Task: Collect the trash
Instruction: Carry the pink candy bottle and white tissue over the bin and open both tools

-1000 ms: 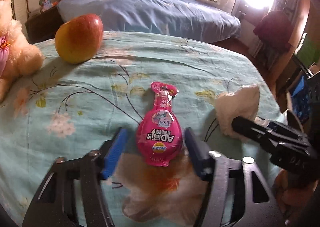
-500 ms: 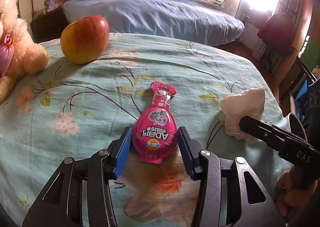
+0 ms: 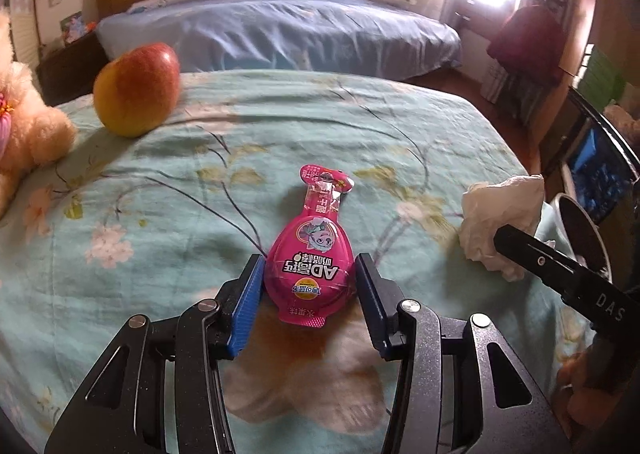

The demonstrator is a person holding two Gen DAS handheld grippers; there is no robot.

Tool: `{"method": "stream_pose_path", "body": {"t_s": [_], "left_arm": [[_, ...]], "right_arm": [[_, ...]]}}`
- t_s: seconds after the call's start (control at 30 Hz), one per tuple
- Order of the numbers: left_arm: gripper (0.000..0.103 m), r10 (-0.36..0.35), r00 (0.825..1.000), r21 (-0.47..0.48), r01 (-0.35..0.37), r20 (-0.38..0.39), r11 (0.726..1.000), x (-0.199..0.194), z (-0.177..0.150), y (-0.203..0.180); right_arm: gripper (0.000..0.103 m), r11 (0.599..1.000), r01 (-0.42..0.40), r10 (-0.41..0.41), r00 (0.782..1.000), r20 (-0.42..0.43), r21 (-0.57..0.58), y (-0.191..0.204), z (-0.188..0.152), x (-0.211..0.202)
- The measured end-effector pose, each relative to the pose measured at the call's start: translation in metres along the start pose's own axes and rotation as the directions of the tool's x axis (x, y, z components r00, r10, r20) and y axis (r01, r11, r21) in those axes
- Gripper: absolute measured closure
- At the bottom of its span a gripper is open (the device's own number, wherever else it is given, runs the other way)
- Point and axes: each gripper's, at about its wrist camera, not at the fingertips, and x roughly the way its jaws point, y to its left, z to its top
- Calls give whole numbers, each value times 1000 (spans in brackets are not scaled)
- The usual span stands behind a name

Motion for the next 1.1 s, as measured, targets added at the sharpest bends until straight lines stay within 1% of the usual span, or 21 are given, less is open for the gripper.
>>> {"method": "stream_pose_path", "body": {"t_s": [0.07,0.23,0.37,0.47,0.6,0.77,0.9,1.1], "left_arm": [[58,-16,1000,12,16,-2,1000,-3,-3,-3],[58,-34,999,49,34,-9,998,-14,-16,-15],[58,-37,999,48,38,-9,998,-23,-26,-24],[58,-47,999,39,48,-10,998,-30,-32,-34],[58,-53,999,53,53,-1,997,-40,-38,-53],[58,-43,999,94,42,16,995,-50,-42,-82],[58,-49,999,111,46,21,993,-54,-43,-100],[58,-49,999,134,45,21,990,-56,-44,-120]], "right_arm": [[65,999,18,-18,1000,11,27,-2,-5,-6],[65,997,63,-64,998,24,38,-1,-16,-23],[65,995,88,-89,995,34,45,-7,-21,-38],[65,995,94,-95,995,39,36,-9,-23,-48],[65,995,99,-99,994,49,4,-11,-26,-63],[65,995,95,-94,994,54,-14,-19,-30,-78],[65,995,95,-94,994,57,-23,-28,-32,-87],[65,993,110,-106,991,83,-39,-39,-33,-105]]}}
